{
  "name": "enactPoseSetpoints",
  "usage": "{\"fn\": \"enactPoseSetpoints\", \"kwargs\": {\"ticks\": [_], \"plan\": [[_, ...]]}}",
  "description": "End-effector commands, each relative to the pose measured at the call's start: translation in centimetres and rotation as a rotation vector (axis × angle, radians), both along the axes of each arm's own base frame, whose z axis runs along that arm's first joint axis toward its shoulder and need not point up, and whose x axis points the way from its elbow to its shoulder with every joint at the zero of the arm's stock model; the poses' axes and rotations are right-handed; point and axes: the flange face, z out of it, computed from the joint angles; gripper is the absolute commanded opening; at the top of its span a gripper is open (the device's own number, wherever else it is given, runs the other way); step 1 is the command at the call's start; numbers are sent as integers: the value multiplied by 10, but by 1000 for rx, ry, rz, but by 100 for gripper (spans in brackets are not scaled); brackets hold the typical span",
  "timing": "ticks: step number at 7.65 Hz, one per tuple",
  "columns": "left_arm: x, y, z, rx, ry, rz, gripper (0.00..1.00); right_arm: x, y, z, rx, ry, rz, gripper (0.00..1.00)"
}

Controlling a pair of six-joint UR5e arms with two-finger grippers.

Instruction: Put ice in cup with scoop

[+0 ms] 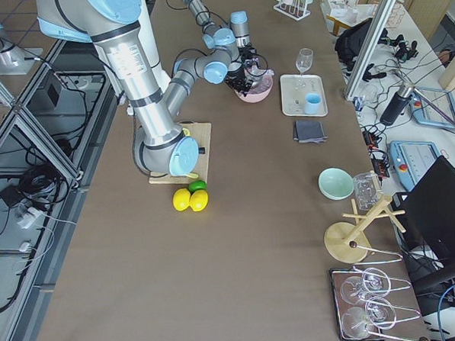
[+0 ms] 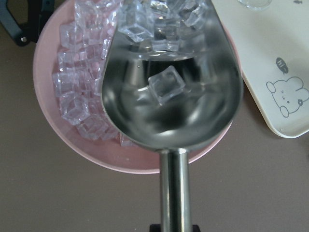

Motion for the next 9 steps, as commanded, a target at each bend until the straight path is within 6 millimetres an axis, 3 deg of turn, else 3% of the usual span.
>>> {"fn": "enactPoseSetpoints", "kwargs": {"ticks": [1, 2, 4, 6, 9], "plan": [[-1, 0, 2, 0, -3, 2, 99, 51, 9, -17, -13, -111, 50, 0], [-1, 1, 3, 1, -4, 2, 99, 73, -6, -11, -54, -128, 64, 0], [-2, 0, 9, -1, -11, 2, 99, 98, -42, 12, -203, -144, 188, 0], [-18, -7, 25, -2, -28, -7, 99, 105, -111, 50, -331, -91, 241, 0], [-46, -27, 38, -27, -37, 12, 99, 110, -211, 51, -498, 16, 240, 0]]}}
